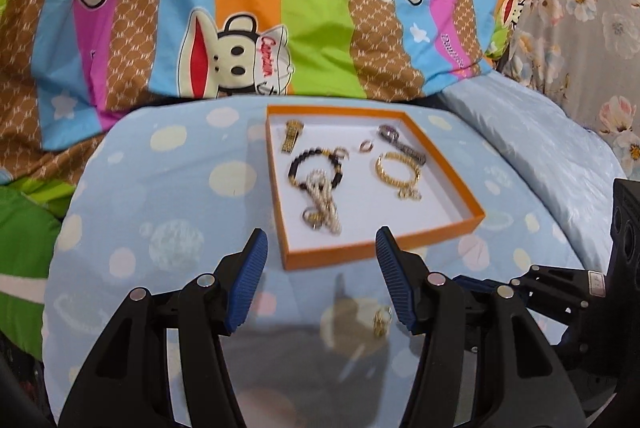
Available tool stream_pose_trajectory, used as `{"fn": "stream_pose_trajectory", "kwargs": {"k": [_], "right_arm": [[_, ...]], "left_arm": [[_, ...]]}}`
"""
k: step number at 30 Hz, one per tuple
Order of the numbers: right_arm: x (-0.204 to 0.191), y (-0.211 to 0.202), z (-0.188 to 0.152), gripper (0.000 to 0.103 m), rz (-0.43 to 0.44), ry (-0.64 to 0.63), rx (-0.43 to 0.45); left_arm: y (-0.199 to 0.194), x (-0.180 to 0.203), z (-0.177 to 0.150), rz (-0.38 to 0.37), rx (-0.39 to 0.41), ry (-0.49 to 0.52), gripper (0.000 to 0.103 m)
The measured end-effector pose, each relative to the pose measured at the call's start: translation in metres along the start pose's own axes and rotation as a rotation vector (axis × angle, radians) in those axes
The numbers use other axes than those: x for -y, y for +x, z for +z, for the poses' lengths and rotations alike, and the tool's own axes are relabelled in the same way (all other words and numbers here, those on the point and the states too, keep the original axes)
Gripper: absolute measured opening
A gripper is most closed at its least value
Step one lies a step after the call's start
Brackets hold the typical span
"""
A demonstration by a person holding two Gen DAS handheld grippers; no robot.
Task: Organize jewelry
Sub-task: 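Grasp the gold ring on the bedspread with the right tool, then carry the gold ring over the box with the right tool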
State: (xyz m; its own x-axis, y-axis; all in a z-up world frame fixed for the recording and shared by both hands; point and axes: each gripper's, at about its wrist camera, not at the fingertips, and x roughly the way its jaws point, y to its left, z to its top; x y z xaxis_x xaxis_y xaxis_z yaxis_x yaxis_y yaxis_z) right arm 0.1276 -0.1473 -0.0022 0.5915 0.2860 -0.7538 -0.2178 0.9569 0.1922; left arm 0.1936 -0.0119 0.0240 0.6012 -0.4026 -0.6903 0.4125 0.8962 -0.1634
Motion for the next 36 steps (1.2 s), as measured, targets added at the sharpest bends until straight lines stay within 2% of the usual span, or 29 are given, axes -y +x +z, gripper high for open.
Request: {"fn": "stream_pose_trajectory", "kwargs": {"k": [8, 12, 17, 22, 27, 36], "right_arm": [[-0.017, 0.025, -0.007, 0.030, -0.004, 0.001, -0.052], [-0.017, 0.036, -0.003, 0.030, -0.009, 0.015, -0.067], [-0.020, 0.044, 0.000, 0.030, -0.032, 0.004, -0.073], [-0.021, 0.046, 0.000, 0.023, -0.063, -0.019, -0.067], [-0.018, 0.046, 0.001, 0.012, -0.075, -0.014, -0.064], [-0.014, 0.044, 0.001, 0.011, -0.085, 0.002, -0.052]], "left_arm": [[0.006, -0.012, -0.031, 0.042, -0.066, -0.023, 0.054], [0.009, -0.016, -0.034, 0.069, -0.070, -0.030, 0.054], [0.012, -0.016, -0.035, 0.066, -0.074, -0.026, 0.054], [0.013, -0.017, -0.035, 0.060, -0.079, -0.029, 0.054], [0.014, -0.015, -0.035, 0.060, -0.076, -0.025, 0.054], [0.020, -0.006, -0.039, 0.055, -0.087, 0.004, 0.054]]}}
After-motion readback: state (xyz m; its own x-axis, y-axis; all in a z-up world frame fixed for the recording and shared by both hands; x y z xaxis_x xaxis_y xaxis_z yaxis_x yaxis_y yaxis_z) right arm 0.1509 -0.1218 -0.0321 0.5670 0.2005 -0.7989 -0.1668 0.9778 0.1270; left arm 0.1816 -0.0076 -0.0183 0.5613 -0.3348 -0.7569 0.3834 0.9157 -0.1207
